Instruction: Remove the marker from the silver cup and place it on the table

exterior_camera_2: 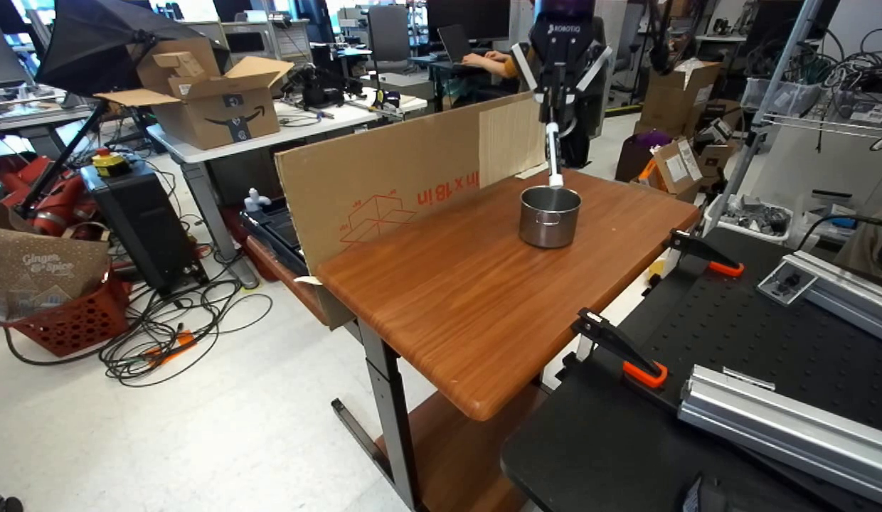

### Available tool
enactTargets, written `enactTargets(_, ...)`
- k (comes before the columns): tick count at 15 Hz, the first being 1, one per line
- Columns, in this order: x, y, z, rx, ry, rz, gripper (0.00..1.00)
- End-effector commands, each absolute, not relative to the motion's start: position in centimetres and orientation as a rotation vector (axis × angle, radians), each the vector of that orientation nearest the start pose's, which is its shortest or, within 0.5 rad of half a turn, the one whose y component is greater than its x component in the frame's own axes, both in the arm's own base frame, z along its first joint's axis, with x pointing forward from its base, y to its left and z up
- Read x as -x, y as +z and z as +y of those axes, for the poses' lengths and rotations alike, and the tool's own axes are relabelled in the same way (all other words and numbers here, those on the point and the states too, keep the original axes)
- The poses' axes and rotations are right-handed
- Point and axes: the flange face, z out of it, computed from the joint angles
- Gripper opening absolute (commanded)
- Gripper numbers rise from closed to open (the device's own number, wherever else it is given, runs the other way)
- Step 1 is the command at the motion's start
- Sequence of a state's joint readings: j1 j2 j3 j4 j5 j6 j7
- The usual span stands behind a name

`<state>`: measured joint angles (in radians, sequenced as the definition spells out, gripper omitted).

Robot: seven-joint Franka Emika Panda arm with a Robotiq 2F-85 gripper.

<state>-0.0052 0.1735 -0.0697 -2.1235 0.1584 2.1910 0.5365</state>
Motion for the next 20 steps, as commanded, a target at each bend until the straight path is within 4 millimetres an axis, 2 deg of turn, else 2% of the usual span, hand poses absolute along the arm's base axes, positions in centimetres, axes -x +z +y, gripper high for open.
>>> enactTargets(1,-52.6,36.0,-4.8,2.886,0.137,1.019,0.05)
enactTargets(4,-51.3,38.2,-7.4,2.881,0.086,1.02,0.05)
enactTargets(8,-51.1,38.5,-12.2,2.852,0.071,1.021,0.05)
enactTargets(12,-51.8,37.2,-15.9,2.826,0.065,1.046,0.05)
enactTargets(14,-52.7,36.1,-16.8,2.81,0.073,1.043,0.05)
enactTargets(20,-57.4,31.6,-18.4,2.745,0.097,1.057,0.05)
